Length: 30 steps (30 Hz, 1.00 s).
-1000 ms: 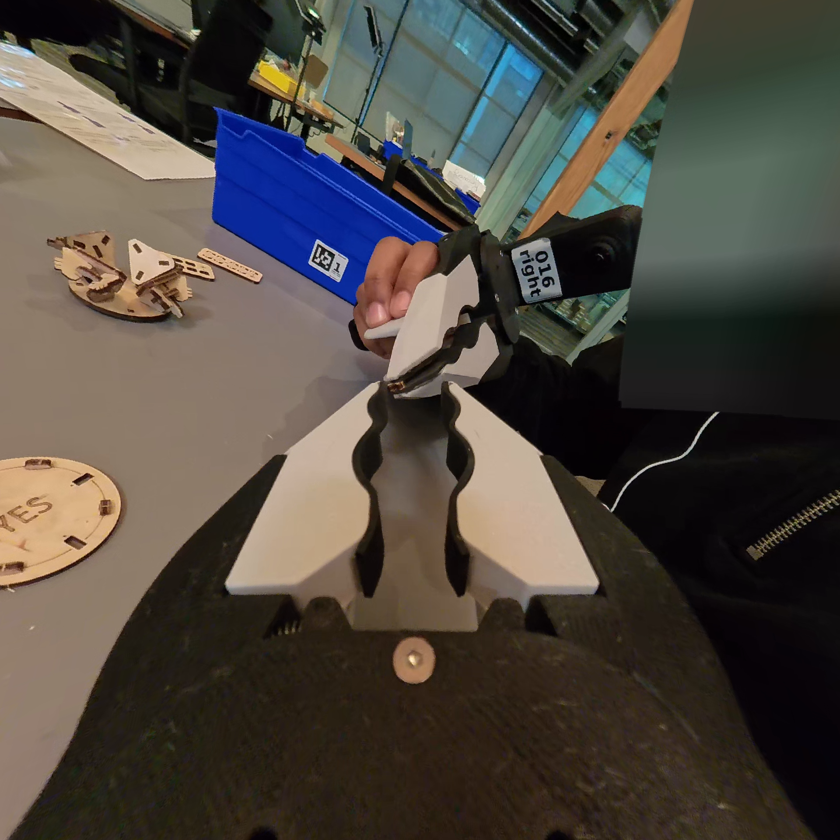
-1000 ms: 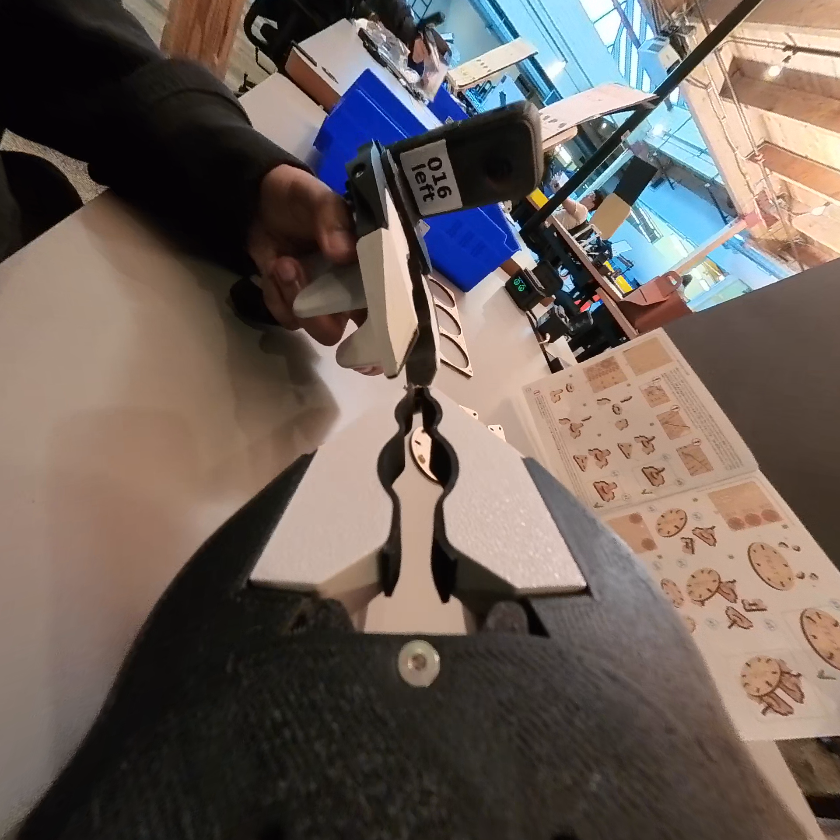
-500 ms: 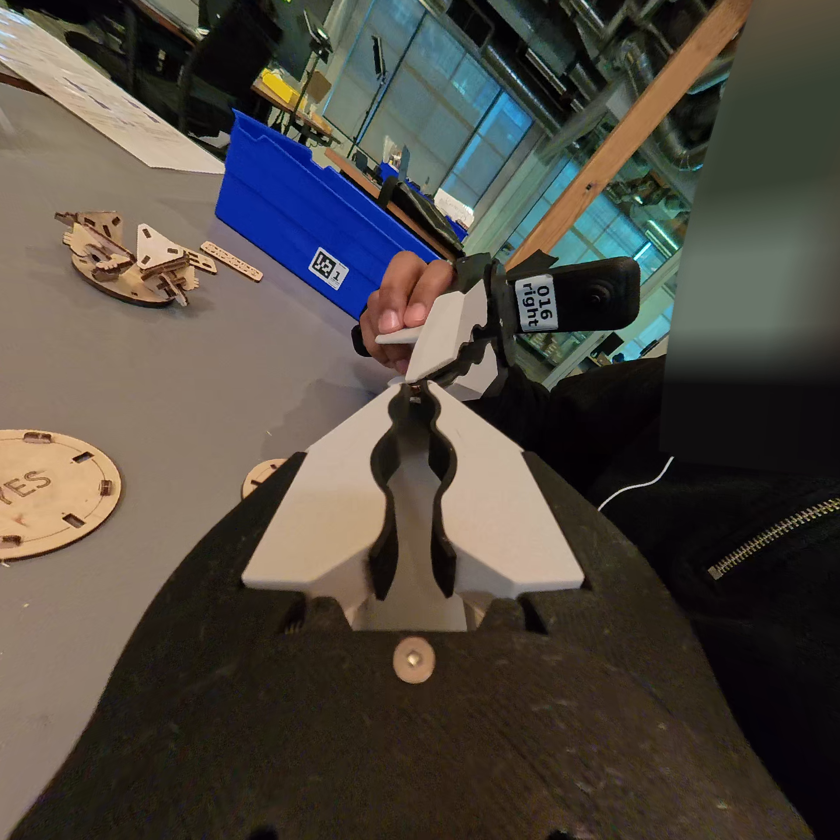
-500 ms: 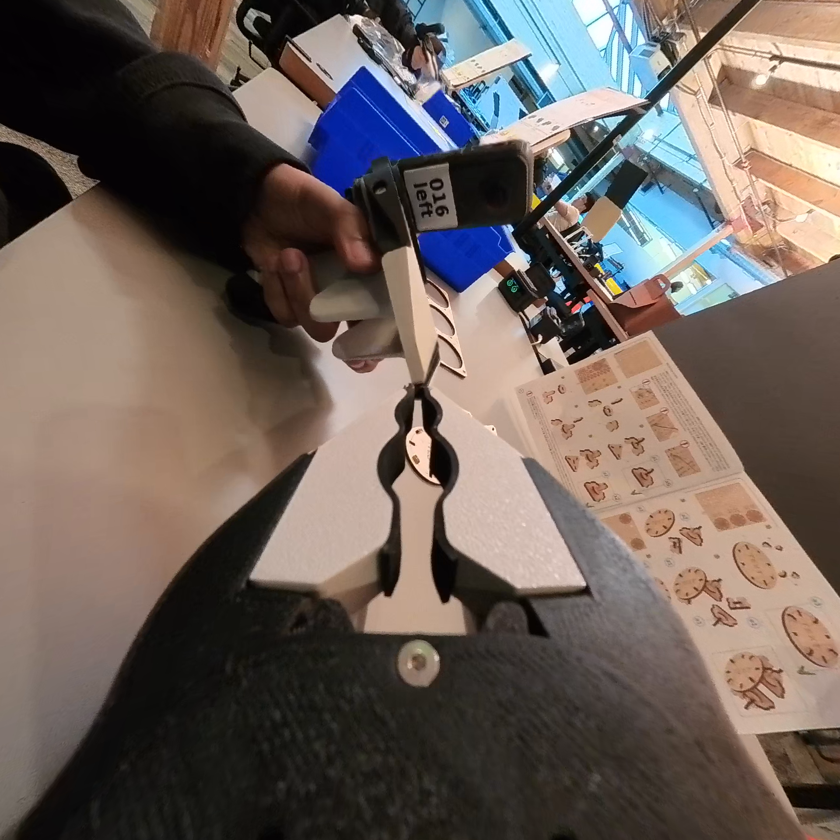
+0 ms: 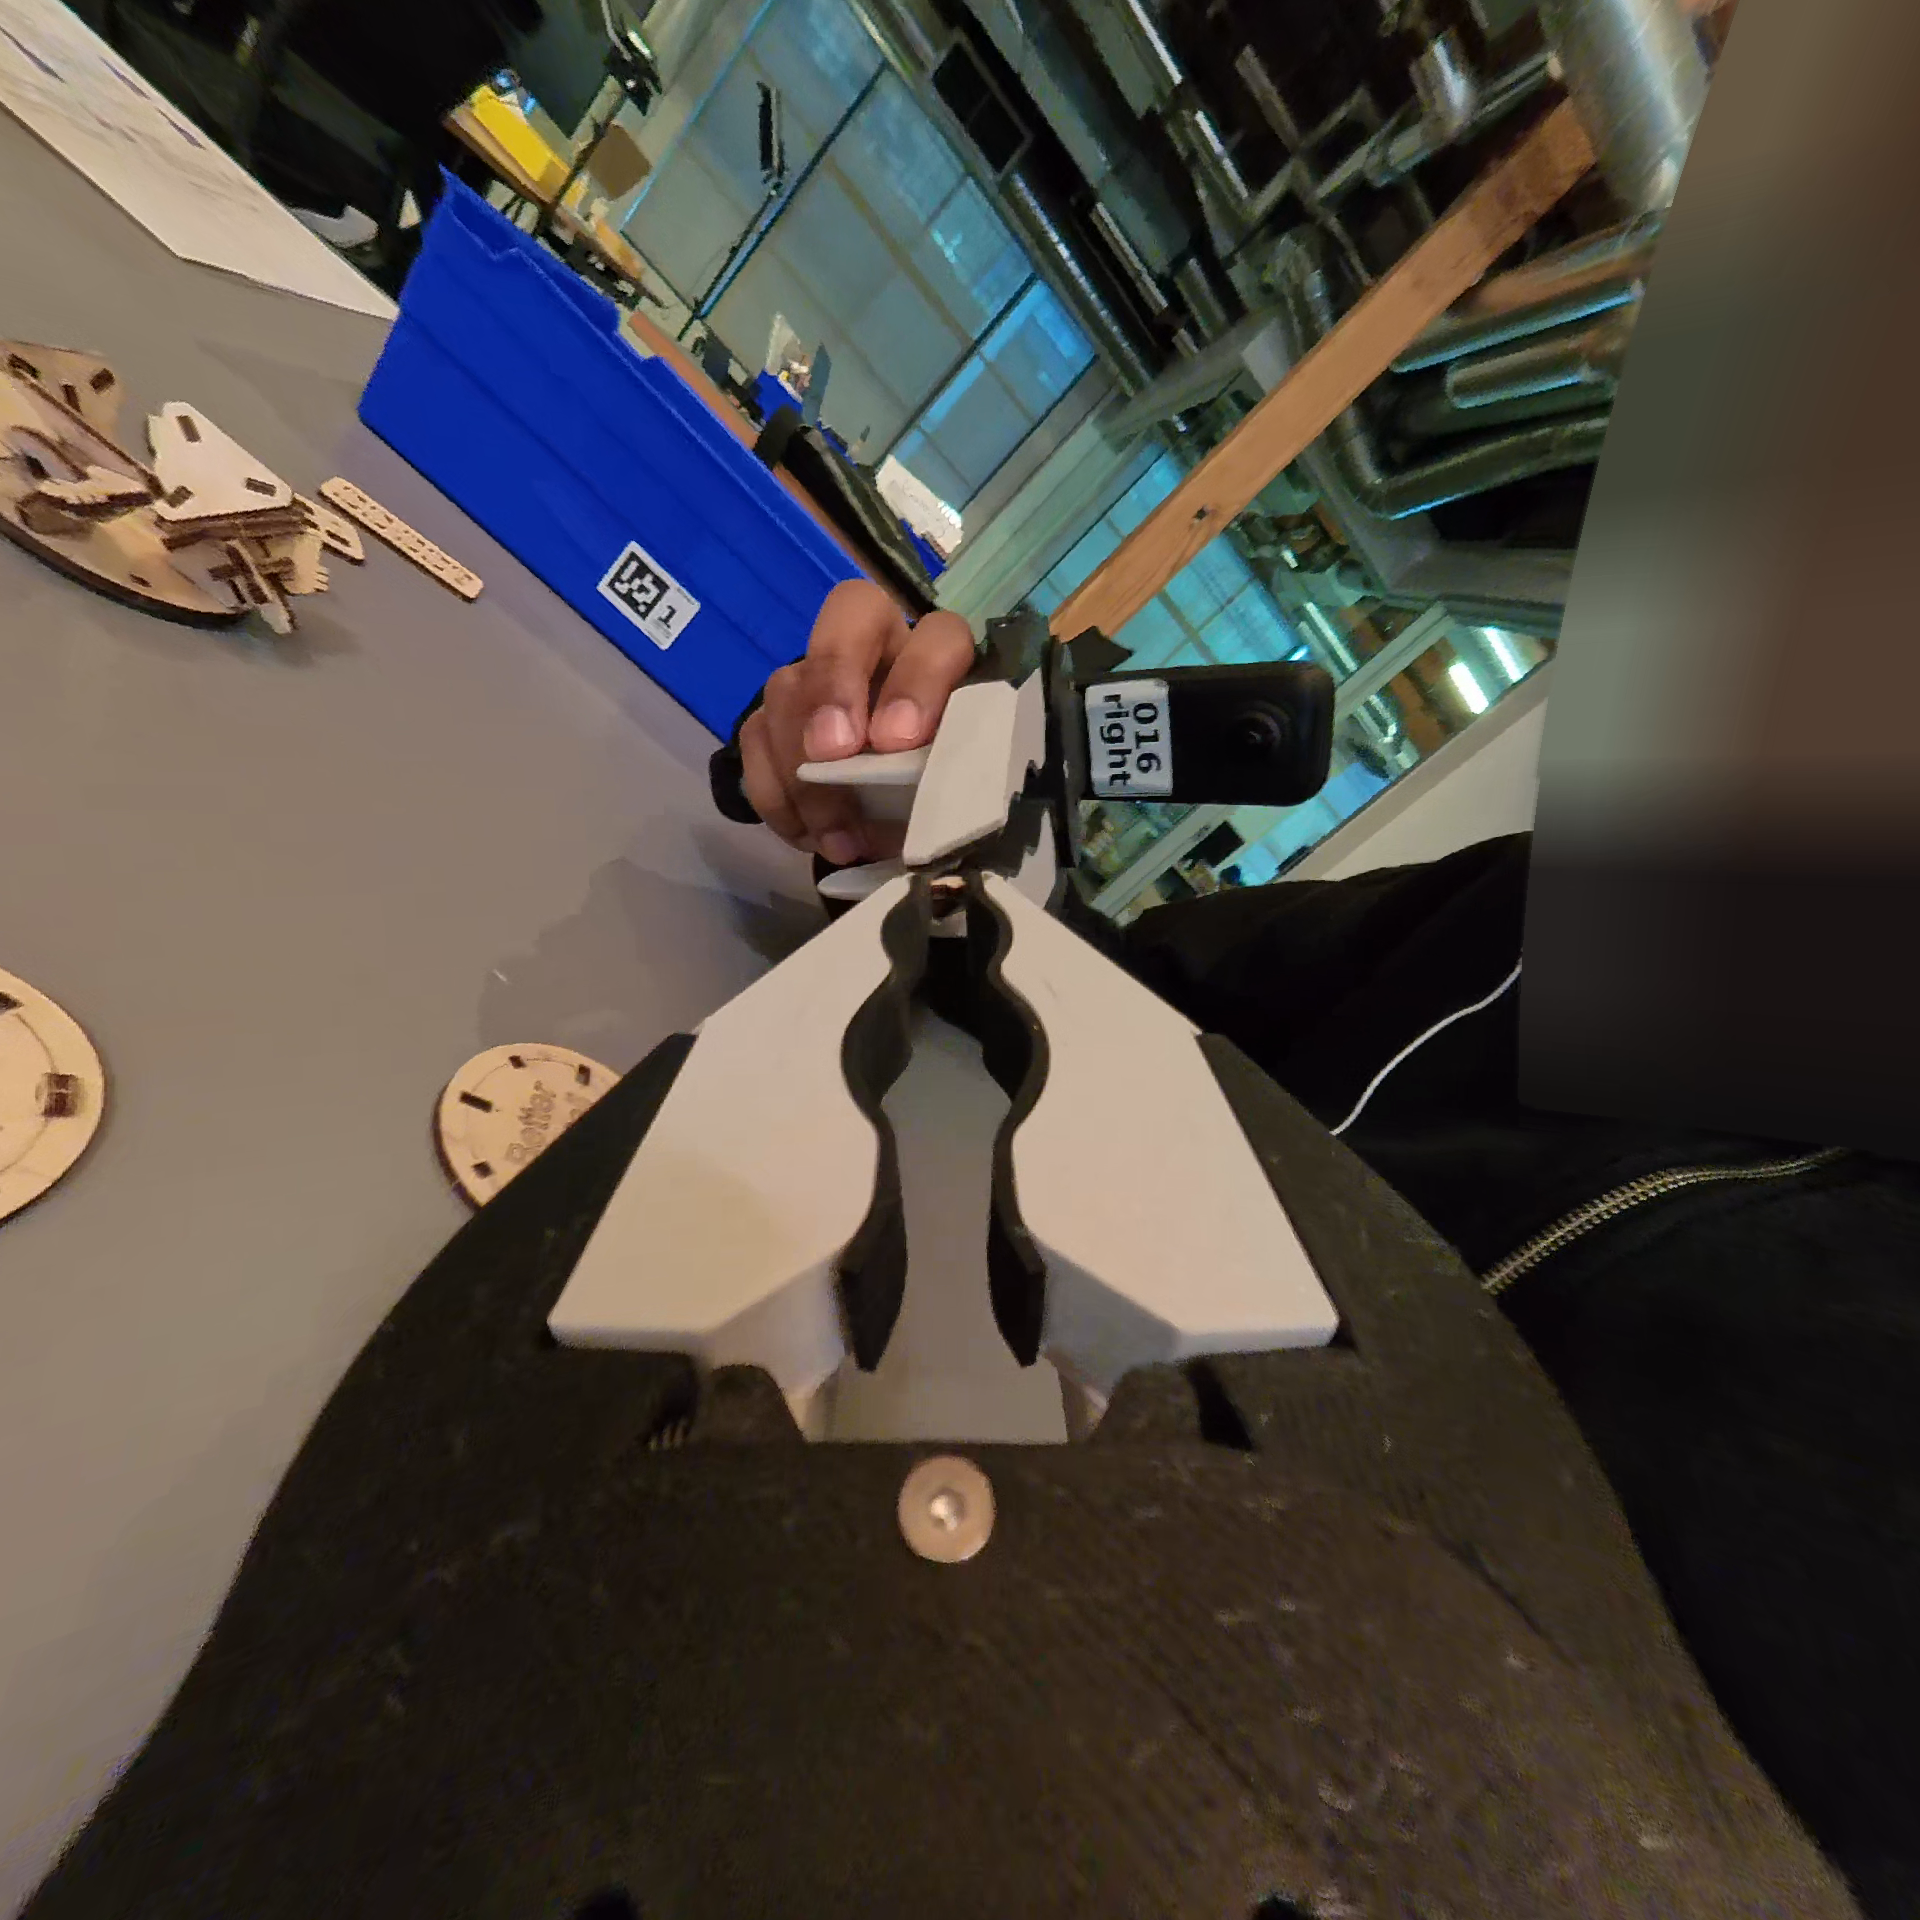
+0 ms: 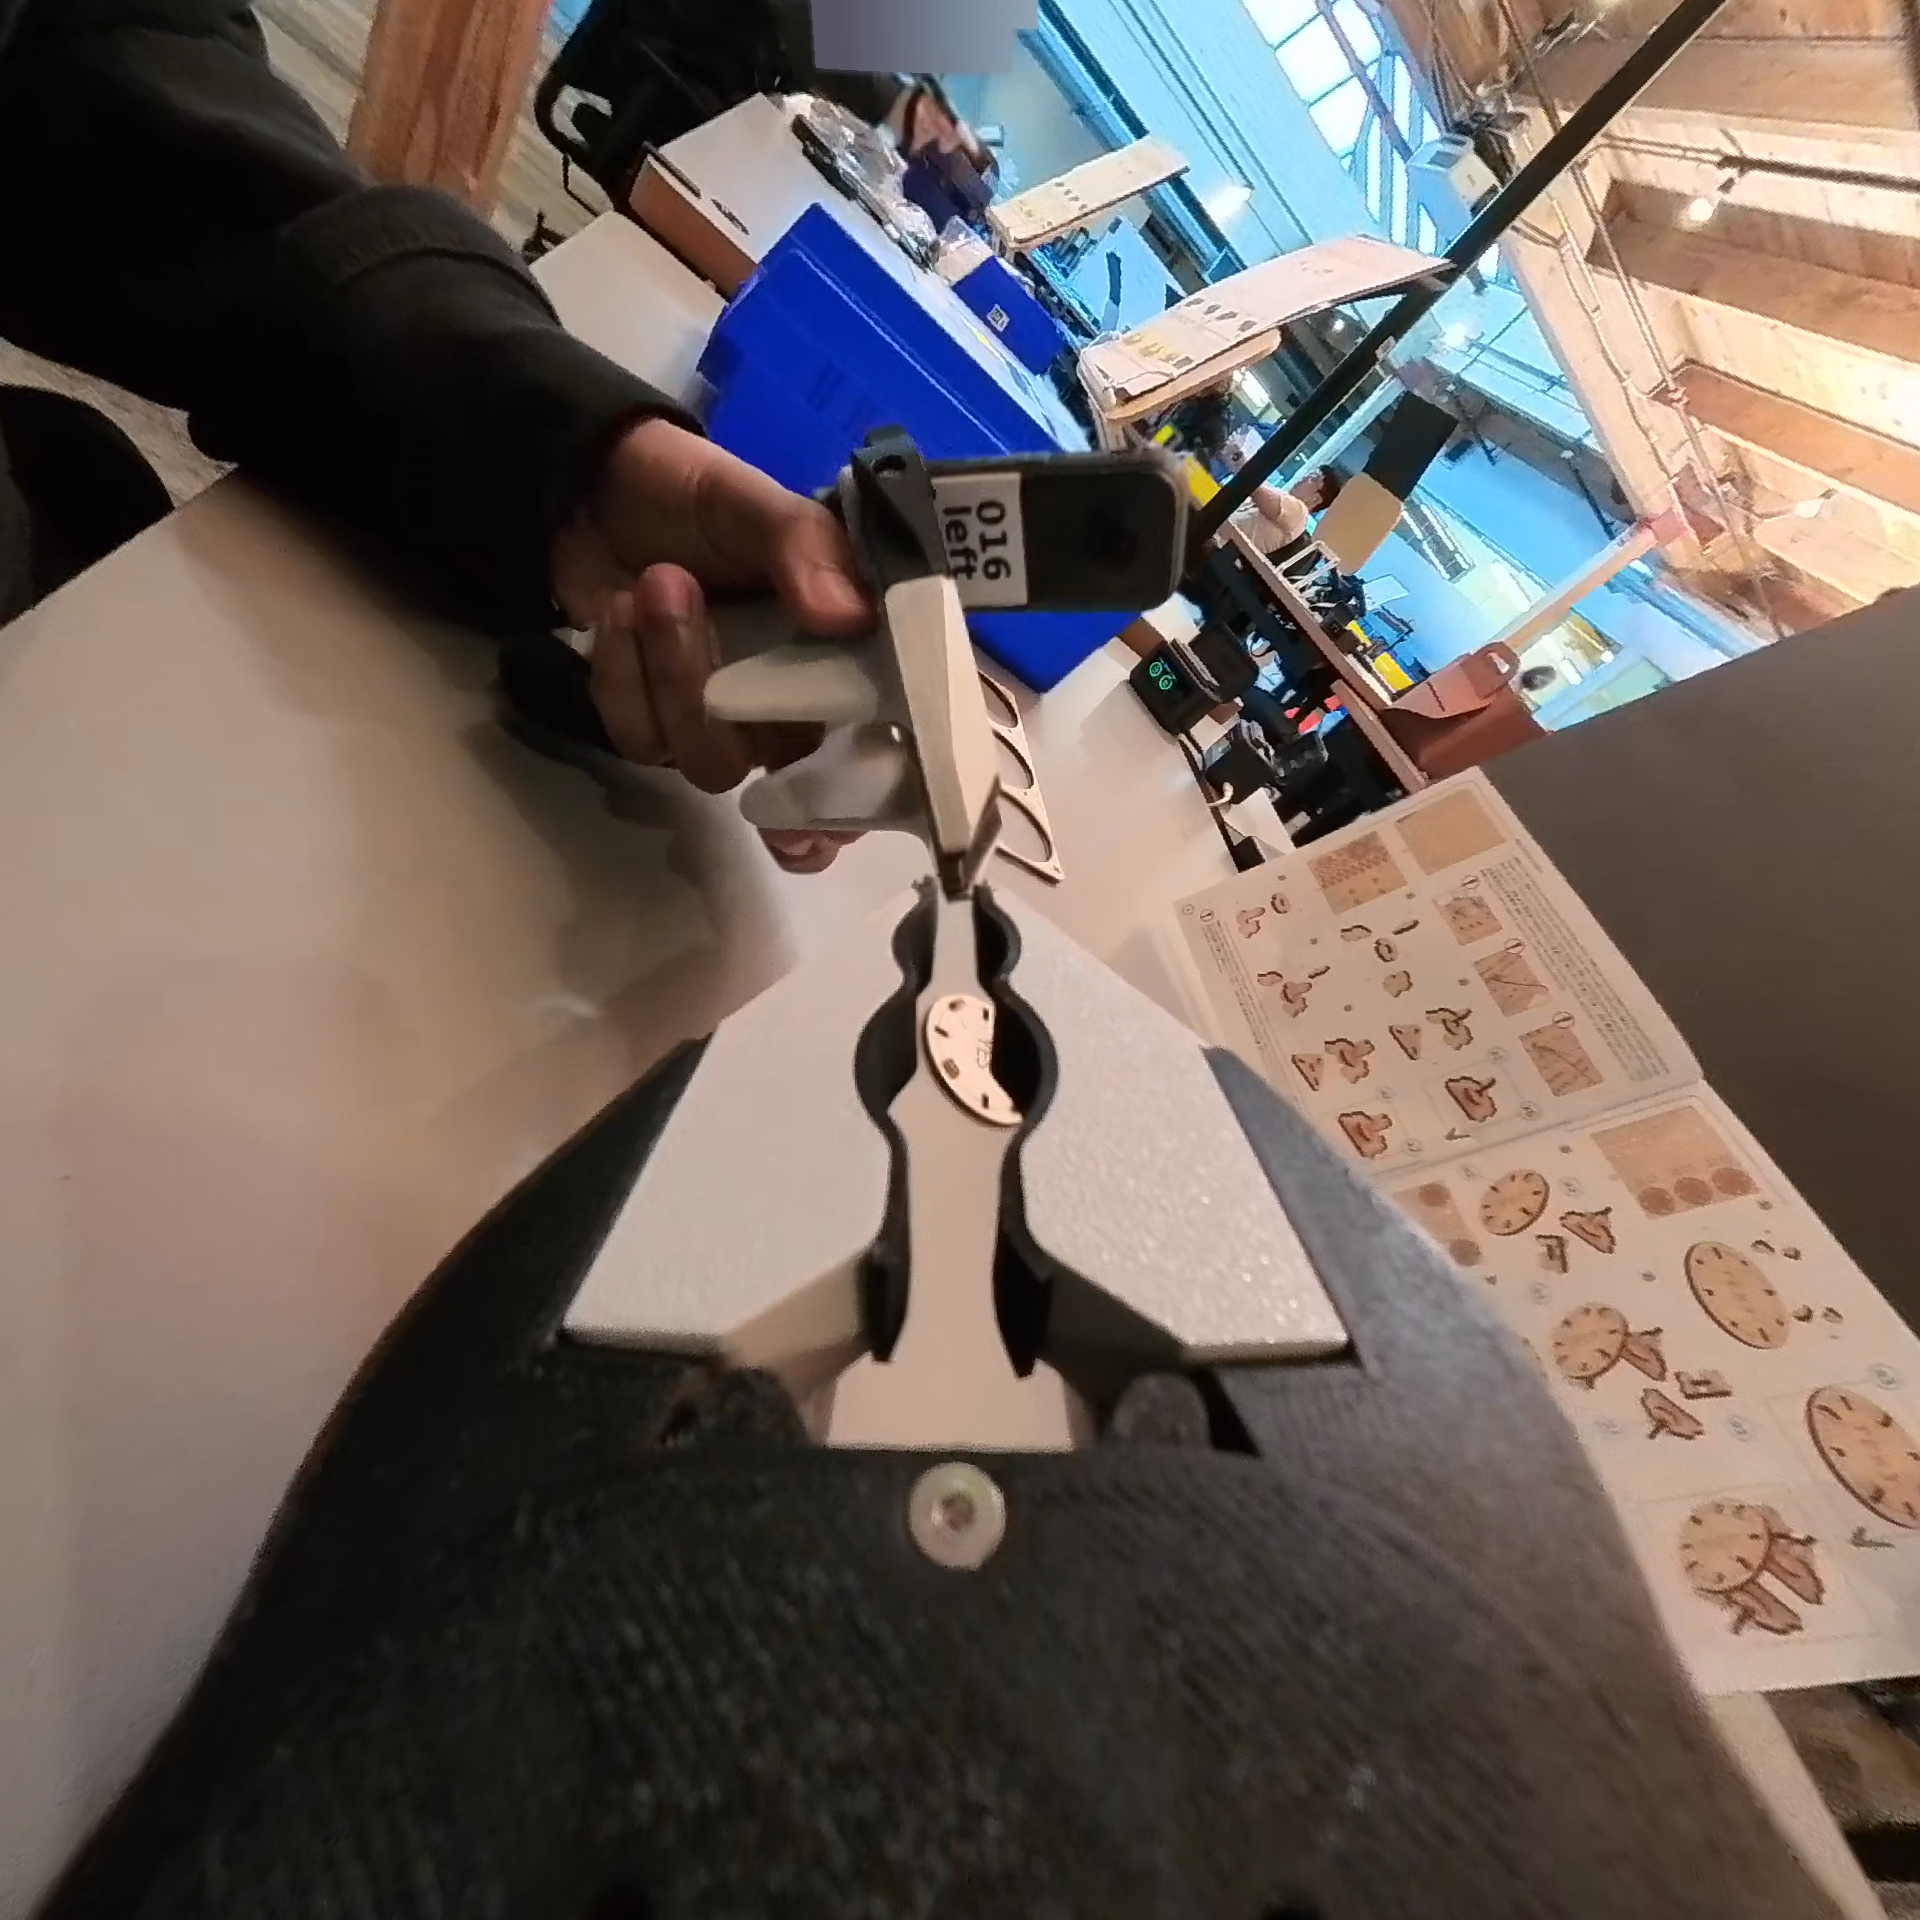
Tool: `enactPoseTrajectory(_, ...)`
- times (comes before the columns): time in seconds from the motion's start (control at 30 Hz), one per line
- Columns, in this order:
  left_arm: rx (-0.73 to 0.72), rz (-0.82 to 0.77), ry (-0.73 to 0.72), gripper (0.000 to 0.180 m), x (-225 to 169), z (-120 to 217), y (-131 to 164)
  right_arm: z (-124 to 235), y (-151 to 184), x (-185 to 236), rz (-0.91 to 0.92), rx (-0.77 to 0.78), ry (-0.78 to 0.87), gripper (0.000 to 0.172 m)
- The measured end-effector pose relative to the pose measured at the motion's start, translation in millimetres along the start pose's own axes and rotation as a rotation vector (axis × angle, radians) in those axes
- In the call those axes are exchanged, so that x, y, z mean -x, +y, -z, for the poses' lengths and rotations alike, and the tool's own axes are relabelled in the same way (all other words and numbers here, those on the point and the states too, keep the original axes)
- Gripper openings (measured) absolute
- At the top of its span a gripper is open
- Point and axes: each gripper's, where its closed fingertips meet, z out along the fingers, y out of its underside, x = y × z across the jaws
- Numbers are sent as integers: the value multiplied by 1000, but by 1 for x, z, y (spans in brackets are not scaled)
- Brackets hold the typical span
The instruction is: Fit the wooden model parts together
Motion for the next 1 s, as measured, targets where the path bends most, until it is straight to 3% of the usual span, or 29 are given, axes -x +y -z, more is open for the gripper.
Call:
enactPoseTrajectory(0.5,11,89,148,2,-18,-1,2,9,-21,5,-109,-136,-79,5)
enactPoseTrajectory(1.0,20,117,189,2,-23,-2,4,8,-24,6,-63,-154,-60,1)
